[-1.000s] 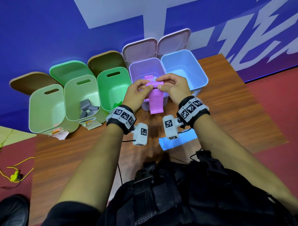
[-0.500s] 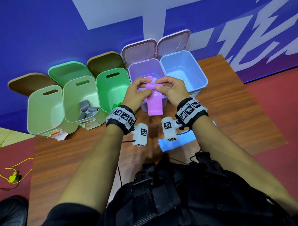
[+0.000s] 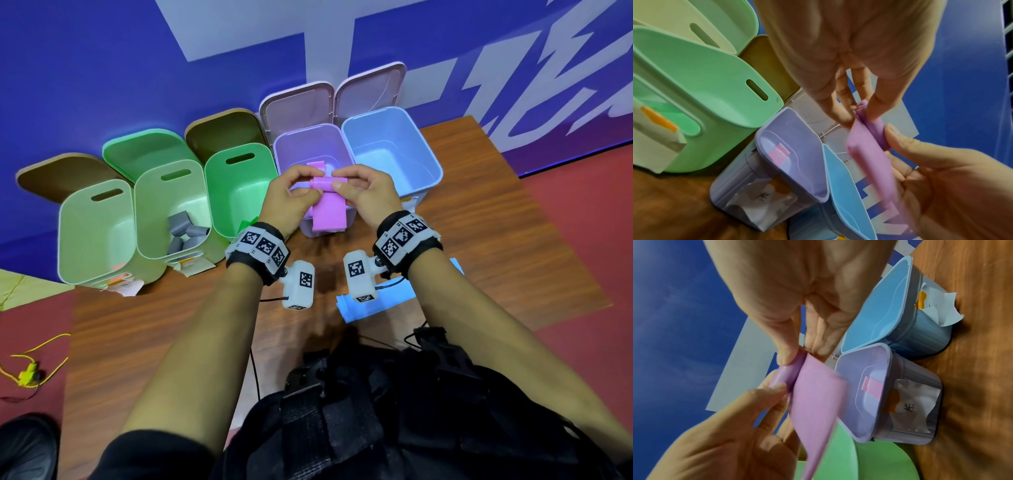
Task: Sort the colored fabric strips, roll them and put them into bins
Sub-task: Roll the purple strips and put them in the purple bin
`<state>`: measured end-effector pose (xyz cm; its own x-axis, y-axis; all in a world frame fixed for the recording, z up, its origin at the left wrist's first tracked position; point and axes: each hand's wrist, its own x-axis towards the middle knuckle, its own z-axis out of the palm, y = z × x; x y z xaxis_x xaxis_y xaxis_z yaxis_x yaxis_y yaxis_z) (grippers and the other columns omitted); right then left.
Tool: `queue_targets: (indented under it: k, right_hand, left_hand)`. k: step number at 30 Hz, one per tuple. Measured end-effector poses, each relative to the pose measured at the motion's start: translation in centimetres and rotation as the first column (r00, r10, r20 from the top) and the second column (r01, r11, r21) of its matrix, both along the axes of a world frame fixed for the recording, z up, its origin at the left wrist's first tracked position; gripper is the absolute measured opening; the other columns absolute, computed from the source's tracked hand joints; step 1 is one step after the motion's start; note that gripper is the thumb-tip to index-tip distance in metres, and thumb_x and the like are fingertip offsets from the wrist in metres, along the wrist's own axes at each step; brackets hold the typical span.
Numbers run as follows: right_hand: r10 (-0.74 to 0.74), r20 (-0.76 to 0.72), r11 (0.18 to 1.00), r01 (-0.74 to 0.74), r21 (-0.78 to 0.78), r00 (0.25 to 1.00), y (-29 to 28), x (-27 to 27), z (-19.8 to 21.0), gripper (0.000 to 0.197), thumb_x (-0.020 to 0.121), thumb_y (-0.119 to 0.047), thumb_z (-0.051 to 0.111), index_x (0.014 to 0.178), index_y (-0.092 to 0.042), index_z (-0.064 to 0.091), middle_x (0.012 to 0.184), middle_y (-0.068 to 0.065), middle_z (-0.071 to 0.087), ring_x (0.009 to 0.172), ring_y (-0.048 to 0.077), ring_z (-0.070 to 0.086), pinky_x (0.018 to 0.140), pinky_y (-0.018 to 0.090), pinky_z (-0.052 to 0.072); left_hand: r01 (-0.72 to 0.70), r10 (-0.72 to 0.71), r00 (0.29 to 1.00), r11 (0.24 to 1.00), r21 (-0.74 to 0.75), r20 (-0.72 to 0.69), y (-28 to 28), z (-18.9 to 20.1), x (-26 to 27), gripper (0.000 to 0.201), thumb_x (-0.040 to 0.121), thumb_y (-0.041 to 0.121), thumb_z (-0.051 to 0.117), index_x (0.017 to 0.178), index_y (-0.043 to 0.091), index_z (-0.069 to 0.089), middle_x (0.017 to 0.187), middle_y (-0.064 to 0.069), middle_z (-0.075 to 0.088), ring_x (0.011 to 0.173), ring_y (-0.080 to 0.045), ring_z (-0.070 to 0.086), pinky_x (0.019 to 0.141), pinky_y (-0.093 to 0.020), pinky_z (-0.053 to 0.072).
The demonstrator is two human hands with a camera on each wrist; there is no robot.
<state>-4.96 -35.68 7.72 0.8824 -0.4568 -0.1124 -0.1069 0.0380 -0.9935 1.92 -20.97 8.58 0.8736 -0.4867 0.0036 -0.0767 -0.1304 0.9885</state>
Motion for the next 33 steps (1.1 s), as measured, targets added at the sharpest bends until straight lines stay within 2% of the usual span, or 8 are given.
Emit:
queue_targets:
  k: [4,7,10,14,17,22,29,33]
  right_hand:
    - [-0.01,-0.003,1.0,0.01,-0.023,1.0,-0.1,0.1,-0.2,0.016,0.085,-0.002,0.073,0.1,-0.008,0.072,0.095,0.008,0.072,0.089,0.018,0.068,0.08,0.027,0.057]
    - [-0.006,-0.005,1.0,0.006,-0.02,1.0,-0.1,-0.1,-0.3,0.018,0.083,-0.001,0.074,0.1,-0.008,0.072,0.095,0.01,0.072,0.086,0.016,0.067,0.076,0.024,0.054]
    - [0.011,0.008,1.0,-0.011,-0.014,1.0,0.0,-0.3,-0.3,0.02,0.082,0.002,0.074,0.097,-0.01,0.071,0.096,0.01,0.071,0.086,0.016,0.067,0.075,0.023,0.054]
    - [0.01,-0.008,0.998,-0.01,0.069,1.0,0.0,0.0,-0.5,0.019,0.084,-0.008,0.075,0.1,-0.017,0.072,0.105,0.007,0.07,0.105,0.024,0.068,0.089,0.039,0.058]
    - [-0.016,-0.03,1.0,0.016,0.007,0.999,0.1,0.2,-0.8,0.009,0.089,-0.012,0.07,0.095,-0.018,0.073,0.092,0.003,0.07,0.098,0.026,0.067,0.092,0.046,0.057]
    - [-0.031,-0.001,0.997,0.031,-0.068,1.0,-0.1,-0.2,-0.3,0.012,0.088,0.0,0.069,0.097,-0.005,0.073,0.089,0.003,0.069,0.084,0.015,0.064,0.077,0.02,0.052]
    - [-0.005,-0.019,0.998,0.003,-0.057,1.0,-0.1,-0.6,0.0,0.019,0.084,0.004,0.071,0.101,-0.002,0.072,0.089,-0.002,0.069,0.079,0.003,0.064,0.075,0.014,0.049]
    - [-0.009,-0.018,1.0,0.01,0.025,1.0,-0.1,-0.2,-0.3,0.019,0.088,-0.008,0.071,0.106,-0.009,0.072,0.101,0.005,0.071,0.1,0.019,0.069,0.086,0.036,0.058]
  left_hand:
    - [-0.025,0.026,0.999,1.0,0.015,-0.032,0.1,-0.4,0.3,0.019,0.081,0.008,0.07,0.099,0.016,0.067,0.1,0.002,0.065,0.094,-0.008,0.062,0.088,-0.032,0.055]
    - [-0.045,0.047,0.997,0.999,0.031,-0.063,0.1,-0.6,0.2,0.009,0.086,0.015,0.074,0.093,0.018,0.069,0.091,0.005,0.067,0.091,-0.014,0.063,0.092,-0.042,0.056]
    - [-0.035,0.037,0.998,0.999,0.042,-0.054,0.2,-0.5,0.2,0.011,0.086,0.008,0.073,0.094,0.015,0.069,0.097,0.002,0.068,0.081,-0.011,0.067,0.081,-0.03,0.056]
    - [-0.027,0.027,0.997,1.0,0.01,-0.077,0.1,-0.2,0.0,0.017,0.085,0.0,0.073,0.097,0.01,0.067,0.099,-0.009,0.068,0.072,-0.01,0.069,0.068,-0.021,0.054]
    - [-0.02,0.02,0.996,1.0,0.001,-0.092,0.1,-0.2,-0.1,0.02,0.083,-0.003,0.073,0.096,0.011,0.067,0.099,-0.01,0.067,0.072,-0.011,0.068,0.068,-0.023,0.055]
    - [-0.014,0.017,0.997,0.999,0.041,-0.073,0.1,-0.6,0.0,0.023,0.081,0.001,0.075,0.101,0.011,0.067,0.1,0.0,0.066,0.083,-0.001,0.064,0.077,-0.018,0.051]
    - [-0.039,0.041,0.998,0.997,0.066,-0.037,0.3,-1.2,0.1,0.011,0.086,0.012,0.075,0.097,0.01,0.073,0.091,0.003,0.071,0.084,-0.003,0.064,0.085,-0.022,0.052]
    - [-0.029,0.032,0.998,0.998,0.047,-0.061,0.2,-0.8,0.1,0.023,0.08,0.004,0.078,0.102,0.007,0.073,0.098,-0.001,0.071,0.084,-0.012,0.068,0.087,-0.028,0.056]
